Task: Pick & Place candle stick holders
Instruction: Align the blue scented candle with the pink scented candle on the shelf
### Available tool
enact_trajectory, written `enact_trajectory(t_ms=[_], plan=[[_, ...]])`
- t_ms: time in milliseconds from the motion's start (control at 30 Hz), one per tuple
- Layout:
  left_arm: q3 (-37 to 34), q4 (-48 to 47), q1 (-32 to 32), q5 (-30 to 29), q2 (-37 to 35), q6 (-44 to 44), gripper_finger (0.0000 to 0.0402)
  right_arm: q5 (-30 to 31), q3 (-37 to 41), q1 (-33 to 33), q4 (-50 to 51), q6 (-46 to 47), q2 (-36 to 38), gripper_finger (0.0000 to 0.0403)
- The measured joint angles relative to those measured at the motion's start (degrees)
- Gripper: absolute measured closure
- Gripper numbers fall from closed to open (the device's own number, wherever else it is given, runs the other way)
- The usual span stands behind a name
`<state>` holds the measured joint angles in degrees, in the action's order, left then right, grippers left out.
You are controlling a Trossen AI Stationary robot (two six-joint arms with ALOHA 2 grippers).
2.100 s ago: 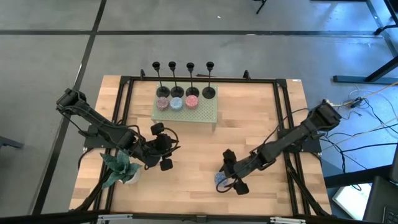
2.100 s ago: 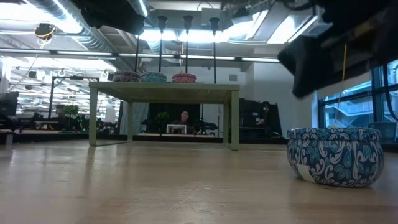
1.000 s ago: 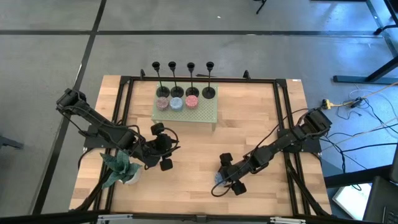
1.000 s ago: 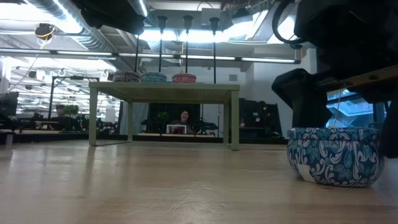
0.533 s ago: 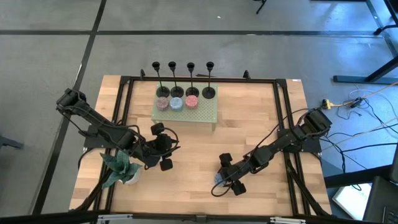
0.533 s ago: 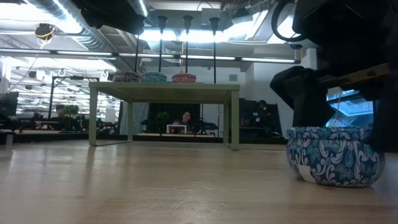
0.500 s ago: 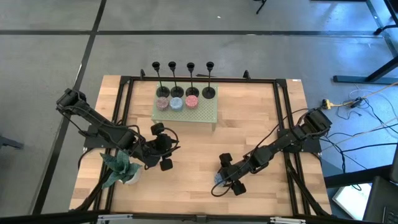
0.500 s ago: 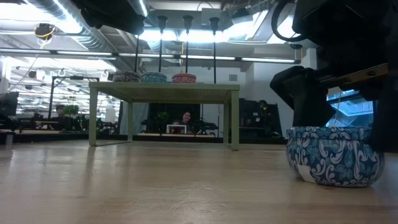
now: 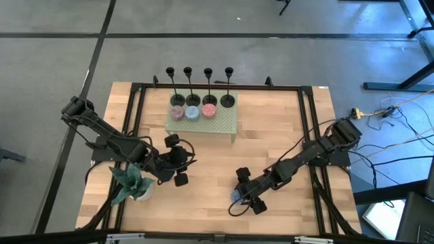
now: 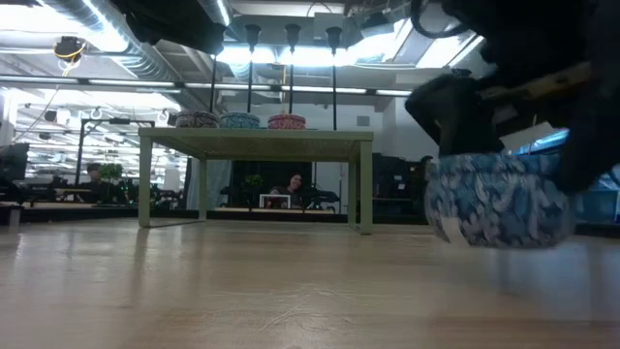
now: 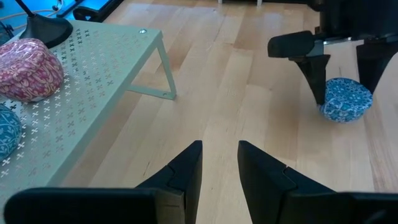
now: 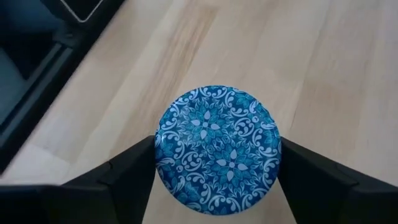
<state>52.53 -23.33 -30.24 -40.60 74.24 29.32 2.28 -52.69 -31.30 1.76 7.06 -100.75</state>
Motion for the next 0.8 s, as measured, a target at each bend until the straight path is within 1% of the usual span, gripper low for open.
enact_trajectory(t_ms=[67, 233, 400, 467, 600, 800], plan=[[0.0, 0.0, 0.0, 0.0, 0.0, 0.0, 0.0304, 0.6, -1.7, 0.5, 3.1, 0.0, 0.2, 0.0109], [0.0, 0.0, 0.0, 0.3, 0.0, 0.0, 0.0304, 5.2, -7.2, 1.9, 13.6, -3.1, 0.5, 0.0102], [0.0, 0.0, 0.0, 0.4, 0.0, 0.0, 0.0304, 5.8, -14.1, 4.5, 27.3, -2.9, 0.5, 0.0108], [0.0, 0.0, 0.0, 0.4, 0.0, 0.0, 0.0304, 8.0, -16.8, 5.4, 32.2, -4.3, 0.5, 0.0109], [0.0, 0.0, 0.0, 0.4, 0.0, 0.0, 0.0304, 12.9, -22.9, 7.0, 40.8, -9.9, 0.5, 0.0106], [0.0, 0.0, 0.0, 1.0, 0.0, 0.0, 0.0304, 18.7, -32.3, 11.0, 54.6, -12.5, 0.5, 0.0105]])
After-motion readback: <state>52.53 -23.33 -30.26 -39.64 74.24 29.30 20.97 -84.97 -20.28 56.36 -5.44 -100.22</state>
